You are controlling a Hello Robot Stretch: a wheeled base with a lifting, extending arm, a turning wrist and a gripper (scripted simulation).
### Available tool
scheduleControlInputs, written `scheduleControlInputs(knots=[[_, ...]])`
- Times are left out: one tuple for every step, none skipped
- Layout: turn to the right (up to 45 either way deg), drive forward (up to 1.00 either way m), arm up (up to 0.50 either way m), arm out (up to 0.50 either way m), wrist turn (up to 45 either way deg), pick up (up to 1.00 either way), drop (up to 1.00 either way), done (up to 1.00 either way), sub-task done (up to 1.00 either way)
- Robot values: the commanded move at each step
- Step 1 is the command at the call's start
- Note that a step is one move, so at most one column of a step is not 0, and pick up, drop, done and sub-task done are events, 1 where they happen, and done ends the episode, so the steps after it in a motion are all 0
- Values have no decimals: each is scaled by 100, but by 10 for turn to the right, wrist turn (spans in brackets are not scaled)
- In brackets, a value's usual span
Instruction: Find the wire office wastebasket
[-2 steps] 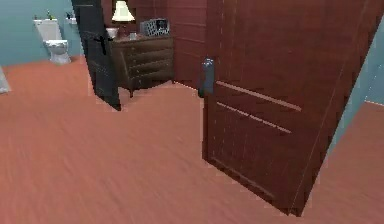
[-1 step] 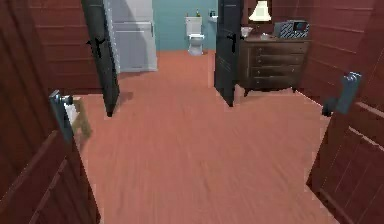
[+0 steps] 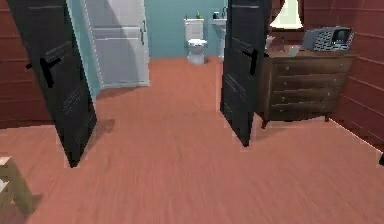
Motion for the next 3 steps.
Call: scheduleControlInputs(knots=[[0, 100, 0, 0, 0, 0, 0, 0, 0], [0, 100, 0, 0, 0, 0, 0, 0, 0], [0, 100, 0, 0, 0, 0, 0, 0, 0]])
